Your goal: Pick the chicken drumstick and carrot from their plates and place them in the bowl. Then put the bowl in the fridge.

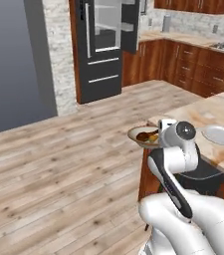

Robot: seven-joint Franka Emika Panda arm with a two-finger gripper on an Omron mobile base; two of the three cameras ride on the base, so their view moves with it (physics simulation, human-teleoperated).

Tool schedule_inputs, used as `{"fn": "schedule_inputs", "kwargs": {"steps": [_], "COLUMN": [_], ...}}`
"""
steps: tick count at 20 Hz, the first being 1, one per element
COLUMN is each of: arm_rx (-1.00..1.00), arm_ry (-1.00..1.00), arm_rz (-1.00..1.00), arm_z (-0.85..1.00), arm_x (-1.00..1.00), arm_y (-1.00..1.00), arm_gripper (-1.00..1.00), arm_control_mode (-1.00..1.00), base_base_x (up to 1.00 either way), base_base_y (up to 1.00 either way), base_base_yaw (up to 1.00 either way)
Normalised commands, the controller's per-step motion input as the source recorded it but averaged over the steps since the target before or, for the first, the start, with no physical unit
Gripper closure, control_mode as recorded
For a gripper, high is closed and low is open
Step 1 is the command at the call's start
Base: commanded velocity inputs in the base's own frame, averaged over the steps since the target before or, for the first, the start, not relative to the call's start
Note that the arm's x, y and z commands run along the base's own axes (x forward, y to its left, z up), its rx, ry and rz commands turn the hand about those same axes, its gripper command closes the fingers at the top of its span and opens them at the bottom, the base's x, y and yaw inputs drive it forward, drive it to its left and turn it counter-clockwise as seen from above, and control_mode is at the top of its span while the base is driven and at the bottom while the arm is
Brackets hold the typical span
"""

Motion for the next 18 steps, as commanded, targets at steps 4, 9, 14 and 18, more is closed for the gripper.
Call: {"fn": "schedule_inputs", "kwargs": {"steps": [4,9,14,18], "arm_rx": [0.0,0.0,0.0,0.0], "arm_ry": [0.0,0.0,0.0,0.0], "arm_rz": [0.0,0.0,0.0,0.0], "arm_z": [0.0,0.0,0.0,0.0], "arm_x": [0.0,0.0,0.0,0.0], "arm_y": [0.0,0.0,0.0,0.0], "arm_gripper": [1.0,1.0,1.0,1.0], "arm_control_mode": [1.0,1.0,1.0,1.0], "base_base_x": [0.94,0.94,0.89,0.77], "base_base_y": [0.32,0.23,0.19,0.21], "base_base_yaw": [0.04,0.0,-0.15,-0.29]}}
